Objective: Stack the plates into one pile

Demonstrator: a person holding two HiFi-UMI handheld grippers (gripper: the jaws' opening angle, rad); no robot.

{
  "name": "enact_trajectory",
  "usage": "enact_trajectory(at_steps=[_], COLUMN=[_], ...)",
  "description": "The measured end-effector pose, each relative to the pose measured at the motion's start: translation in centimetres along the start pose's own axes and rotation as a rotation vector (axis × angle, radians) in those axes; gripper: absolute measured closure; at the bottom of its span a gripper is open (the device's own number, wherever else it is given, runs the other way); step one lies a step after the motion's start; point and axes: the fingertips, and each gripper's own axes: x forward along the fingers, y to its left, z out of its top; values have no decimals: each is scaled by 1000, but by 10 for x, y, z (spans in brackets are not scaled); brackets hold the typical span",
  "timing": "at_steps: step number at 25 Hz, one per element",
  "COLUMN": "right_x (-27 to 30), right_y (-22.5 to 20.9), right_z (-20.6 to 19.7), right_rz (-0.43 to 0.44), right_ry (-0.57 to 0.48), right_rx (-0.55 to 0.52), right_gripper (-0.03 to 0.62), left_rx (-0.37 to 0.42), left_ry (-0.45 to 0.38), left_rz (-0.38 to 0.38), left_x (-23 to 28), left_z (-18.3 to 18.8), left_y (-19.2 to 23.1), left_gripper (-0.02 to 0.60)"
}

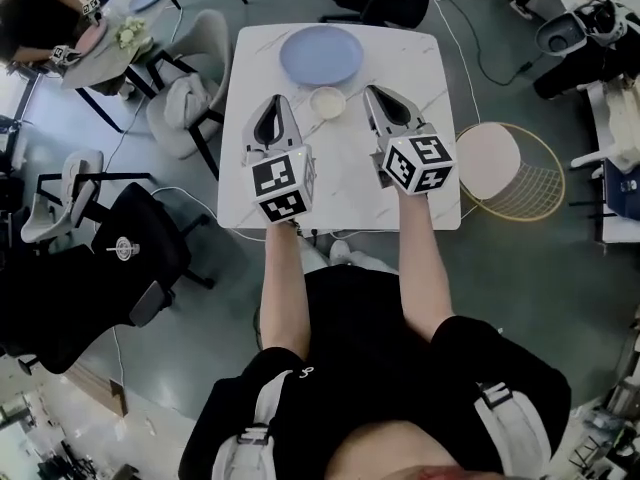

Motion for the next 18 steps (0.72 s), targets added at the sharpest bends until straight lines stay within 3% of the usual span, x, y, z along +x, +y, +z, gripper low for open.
enact_trajectory(at_steps=[6,18], right_x=[-11,-12], right_y=[0,-8], right_z=[7,-4], right_rz=[13,15], right_ry=[4,-13], right_rx=[-90,-95], right_gripper=[588,588], left_rx=[38,73], left_ry=[-10,60], left_rz=[-35,-10], left_x=[-4,-9], left_z=[4,-25], left_y=[-23,-19], left_gripper=[566,566])
